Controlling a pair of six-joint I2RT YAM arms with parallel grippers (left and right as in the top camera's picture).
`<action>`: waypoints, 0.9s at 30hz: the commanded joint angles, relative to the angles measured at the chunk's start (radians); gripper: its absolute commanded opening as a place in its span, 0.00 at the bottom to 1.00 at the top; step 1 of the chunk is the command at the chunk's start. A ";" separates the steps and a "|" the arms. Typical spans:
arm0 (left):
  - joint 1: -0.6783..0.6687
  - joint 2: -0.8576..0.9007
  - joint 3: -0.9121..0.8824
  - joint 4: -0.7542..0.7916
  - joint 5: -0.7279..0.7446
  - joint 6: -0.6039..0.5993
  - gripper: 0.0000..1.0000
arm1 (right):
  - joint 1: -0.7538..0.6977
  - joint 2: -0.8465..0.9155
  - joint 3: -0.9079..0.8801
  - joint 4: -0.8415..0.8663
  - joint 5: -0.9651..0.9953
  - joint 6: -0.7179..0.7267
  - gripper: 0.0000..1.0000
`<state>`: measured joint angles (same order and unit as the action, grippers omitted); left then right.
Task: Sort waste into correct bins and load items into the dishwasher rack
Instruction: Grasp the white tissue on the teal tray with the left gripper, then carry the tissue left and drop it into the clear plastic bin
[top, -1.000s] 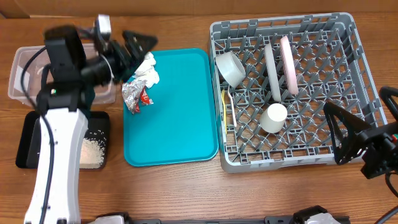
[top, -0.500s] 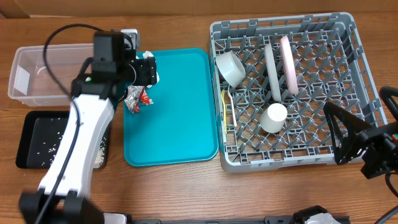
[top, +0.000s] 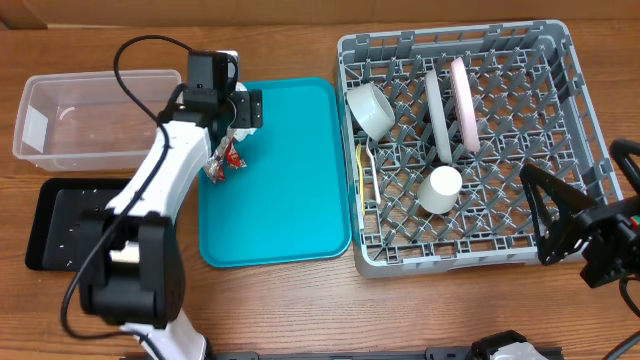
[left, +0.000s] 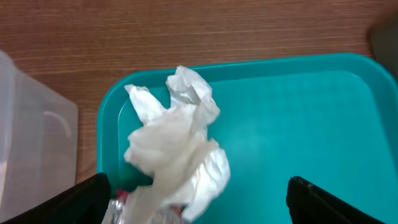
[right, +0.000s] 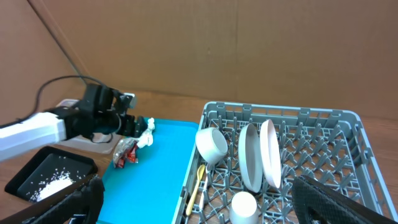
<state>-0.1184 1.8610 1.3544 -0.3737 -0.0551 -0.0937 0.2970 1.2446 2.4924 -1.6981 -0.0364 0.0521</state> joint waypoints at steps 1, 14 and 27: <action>-0.008 0.094 0.016 0.057 -0.033 0.019 0.92 | 0.002 0.000 0.000 0.005 0.010 0.005 1.00; -0.009 0.218 0.016 0.166 -0.022 0.019 0.54 | 0.002 0.000 0.000 0.005 0.010 0.005 1.00; -0.012 0.113 0.097 0.090 0.185 0.019 0.04 | 0.002 0.000 0.000 0.005 0.010 0.005 1.00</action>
<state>-0.1184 2.0632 1.3815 -0.2733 0.0650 -0.0746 0.2970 1.2446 2.4924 -1.6981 -0.0364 0.0521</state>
